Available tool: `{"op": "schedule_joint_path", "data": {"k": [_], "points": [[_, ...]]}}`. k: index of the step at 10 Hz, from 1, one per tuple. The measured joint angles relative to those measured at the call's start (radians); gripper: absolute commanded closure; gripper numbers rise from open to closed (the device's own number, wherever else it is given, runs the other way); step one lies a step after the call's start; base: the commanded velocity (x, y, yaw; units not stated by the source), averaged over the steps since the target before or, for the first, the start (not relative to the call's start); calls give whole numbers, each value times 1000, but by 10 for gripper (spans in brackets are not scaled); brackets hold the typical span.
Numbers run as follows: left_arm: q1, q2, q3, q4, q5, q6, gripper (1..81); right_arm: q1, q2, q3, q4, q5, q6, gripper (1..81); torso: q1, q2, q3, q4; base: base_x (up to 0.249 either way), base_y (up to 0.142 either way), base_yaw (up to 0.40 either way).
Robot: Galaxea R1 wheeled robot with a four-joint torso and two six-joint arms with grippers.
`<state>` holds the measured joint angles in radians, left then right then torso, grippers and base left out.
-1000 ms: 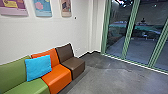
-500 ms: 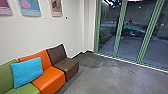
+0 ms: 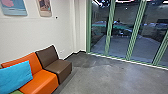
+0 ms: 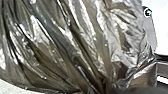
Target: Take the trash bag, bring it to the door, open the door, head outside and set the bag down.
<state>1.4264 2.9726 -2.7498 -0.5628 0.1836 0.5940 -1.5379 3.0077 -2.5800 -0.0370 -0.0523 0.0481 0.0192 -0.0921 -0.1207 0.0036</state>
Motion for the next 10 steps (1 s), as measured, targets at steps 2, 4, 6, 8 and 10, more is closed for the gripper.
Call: {"op": "schedule_joint_path", "data": {"k": [2,4,6,8,10], "points": [[0,0,0,0,-1,0,811,0,0,0,0,1,-2,10,0,0,0,0,0,0,-279],[1,0,0,0,0,0,811,0,0,0,-1,1,-3,10,0,0,0,0,0,0,-279],[0,0,0,0,0,0,811,0,0,0,-1,1,-3,10,0,0,0,0,0,0,-279],[0,0,0,0,0,0,811,1,0,0,-1,1,-3,10,0,0,0,0,0,0,-278],[0,3,0,0,0,0,811,0,0,0,0,1,-1,10,0,0,0,0,0,0,-277]]}}
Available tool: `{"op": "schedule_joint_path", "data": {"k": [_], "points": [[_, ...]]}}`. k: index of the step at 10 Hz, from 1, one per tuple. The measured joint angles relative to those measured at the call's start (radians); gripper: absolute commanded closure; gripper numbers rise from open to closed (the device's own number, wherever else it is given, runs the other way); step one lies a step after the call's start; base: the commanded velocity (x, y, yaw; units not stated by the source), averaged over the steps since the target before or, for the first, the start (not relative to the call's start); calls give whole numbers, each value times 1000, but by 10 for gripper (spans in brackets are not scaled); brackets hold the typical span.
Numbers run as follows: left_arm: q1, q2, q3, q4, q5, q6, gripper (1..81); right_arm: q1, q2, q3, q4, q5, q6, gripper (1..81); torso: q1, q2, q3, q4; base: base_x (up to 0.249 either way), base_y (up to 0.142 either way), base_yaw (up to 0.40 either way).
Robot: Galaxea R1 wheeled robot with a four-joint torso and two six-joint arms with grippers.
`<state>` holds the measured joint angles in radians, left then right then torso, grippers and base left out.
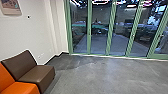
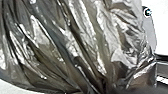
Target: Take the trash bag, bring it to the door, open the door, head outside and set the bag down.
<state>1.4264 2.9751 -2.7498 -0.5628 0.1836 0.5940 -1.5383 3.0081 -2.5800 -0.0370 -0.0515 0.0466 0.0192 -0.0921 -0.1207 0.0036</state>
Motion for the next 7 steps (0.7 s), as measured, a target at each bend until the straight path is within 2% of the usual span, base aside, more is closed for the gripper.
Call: {"op": "schedule_joint_path", "data": {"k": [7], "points": [[-6,7,0,7,0,3,811,-7,1,0,1,3,3,10,0,0,0,0,0,0,-281]]}}
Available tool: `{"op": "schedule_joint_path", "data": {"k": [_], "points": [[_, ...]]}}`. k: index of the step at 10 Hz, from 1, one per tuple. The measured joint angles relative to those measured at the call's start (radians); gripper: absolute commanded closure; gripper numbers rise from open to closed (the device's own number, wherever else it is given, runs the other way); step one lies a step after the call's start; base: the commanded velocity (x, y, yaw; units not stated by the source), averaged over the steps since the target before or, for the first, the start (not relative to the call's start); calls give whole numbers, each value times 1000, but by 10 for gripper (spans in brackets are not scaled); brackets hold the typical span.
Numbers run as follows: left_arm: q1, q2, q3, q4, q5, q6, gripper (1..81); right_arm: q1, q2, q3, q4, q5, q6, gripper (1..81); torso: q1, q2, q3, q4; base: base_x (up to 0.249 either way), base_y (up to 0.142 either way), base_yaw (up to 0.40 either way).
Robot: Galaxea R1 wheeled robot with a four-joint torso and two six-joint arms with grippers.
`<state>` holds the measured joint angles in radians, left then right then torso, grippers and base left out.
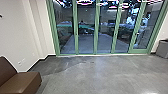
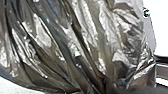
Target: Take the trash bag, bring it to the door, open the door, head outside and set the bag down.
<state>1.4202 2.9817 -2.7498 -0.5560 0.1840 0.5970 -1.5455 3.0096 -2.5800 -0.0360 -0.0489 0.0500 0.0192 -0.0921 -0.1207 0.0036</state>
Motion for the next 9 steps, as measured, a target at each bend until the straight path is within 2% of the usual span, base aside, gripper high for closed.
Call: {"op": "schedule_joint_path", "data": {"k": [9], "points": [[0,1,-1,0,0,0,811,6,1,0,0,-2,0,10,0,0,0,0,0,0,-284]]}}
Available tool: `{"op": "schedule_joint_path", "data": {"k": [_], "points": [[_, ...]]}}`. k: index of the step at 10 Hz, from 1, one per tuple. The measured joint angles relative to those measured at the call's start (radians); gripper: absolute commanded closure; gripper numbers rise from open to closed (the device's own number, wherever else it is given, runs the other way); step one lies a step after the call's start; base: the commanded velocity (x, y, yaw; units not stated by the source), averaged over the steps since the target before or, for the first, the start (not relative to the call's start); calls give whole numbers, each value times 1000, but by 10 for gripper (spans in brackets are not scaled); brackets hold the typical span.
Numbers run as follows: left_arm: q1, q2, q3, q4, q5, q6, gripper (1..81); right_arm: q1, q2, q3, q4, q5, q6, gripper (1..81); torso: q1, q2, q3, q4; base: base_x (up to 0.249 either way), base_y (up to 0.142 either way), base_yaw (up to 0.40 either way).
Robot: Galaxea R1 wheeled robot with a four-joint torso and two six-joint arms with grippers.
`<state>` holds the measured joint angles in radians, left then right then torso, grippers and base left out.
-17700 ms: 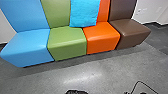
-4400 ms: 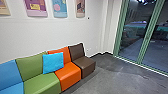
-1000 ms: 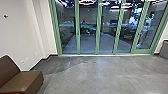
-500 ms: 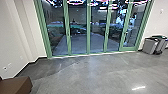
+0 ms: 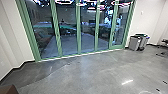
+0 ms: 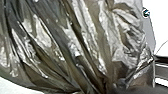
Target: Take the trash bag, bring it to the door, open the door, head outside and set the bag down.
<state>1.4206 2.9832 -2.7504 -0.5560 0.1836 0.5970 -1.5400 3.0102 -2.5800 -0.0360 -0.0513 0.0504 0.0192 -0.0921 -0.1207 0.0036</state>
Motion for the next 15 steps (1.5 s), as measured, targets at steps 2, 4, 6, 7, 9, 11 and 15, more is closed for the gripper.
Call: {"op": "schedule_joint_path", "data": {"k": [2,4,6,7,9,11,15], "points": [[0,0,0,0,0,0,811,0,0,0,0,0,0,10,0,0,0,0,0,0,-289],[0,0,0,0,0,0,811,0,0,0,0,0,0,10,0,0,0,0,0,0,-266],[-2,0,0,0,0,0,811,0,0,0,0,0,3,10,0,0,0,0,0,0,-168],[-2,0,0,0,0,0,811,2,0,0,0,0,0,10,0,0,0,0,0,0,-122],[-2,-1,0,0,0,0,811,3,0,0,-1,-1,0,10,0,0,0,0,0,0,0],[-1,-3,1,0,0,0,811,3,0,0,-1,-1,0,10,0,0,0,0,0,0,0],[0,-5,1,0,0,0,811,3,0,0,-1,-1,0,10,0,0,0,0,0,0,0]]}}
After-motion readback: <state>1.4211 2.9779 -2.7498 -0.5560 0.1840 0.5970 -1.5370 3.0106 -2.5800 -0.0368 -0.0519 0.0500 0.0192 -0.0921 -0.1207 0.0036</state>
